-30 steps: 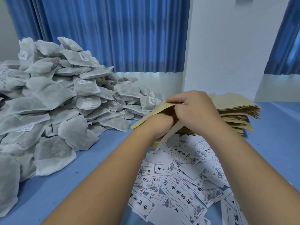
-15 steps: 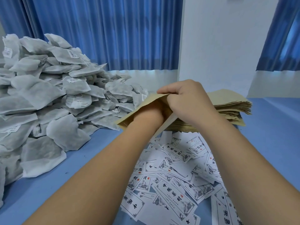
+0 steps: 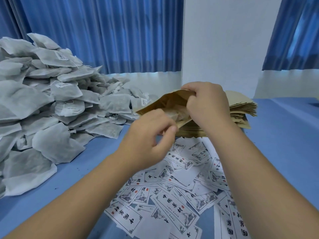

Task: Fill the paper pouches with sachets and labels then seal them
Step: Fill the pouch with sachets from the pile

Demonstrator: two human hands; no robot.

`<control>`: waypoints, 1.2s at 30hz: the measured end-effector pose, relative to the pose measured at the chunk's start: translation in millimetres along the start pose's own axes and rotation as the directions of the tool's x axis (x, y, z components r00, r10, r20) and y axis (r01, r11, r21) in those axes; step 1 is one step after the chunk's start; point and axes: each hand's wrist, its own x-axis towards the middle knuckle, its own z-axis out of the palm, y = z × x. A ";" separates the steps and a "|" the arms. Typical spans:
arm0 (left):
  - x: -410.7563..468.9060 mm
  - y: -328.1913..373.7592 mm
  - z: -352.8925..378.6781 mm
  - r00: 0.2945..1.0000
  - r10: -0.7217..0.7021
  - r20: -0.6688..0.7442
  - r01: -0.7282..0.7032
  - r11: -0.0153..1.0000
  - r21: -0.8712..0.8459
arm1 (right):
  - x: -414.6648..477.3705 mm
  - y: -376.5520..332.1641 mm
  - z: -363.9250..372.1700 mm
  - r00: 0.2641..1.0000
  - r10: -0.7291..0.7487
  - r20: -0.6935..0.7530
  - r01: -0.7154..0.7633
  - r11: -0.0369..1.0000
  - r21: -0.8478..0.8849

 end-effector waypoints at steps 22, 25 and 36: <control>-12.6 -25.7 41.7 0.630 -0.211 0.747 -0.109 0.929 0.354 | 5.0 5.8 0.8 0.999 0.024 0.047 -0.027 0.998 0.059; -14.3 -25.8 37.2 0.692 -0.202 0.693 -0.053 0.943 0.328 | 4.3 5.1 1.1 0.998 0.023 0.051 -0.026 0.998 0.065; -15.3 -6.9 -3.0 0.848 -0.252 0.466 0.270 0.962 0.029 | 3.5 2.4 1.3 0.997 0.039 0.069 -0.044 0.996 0.077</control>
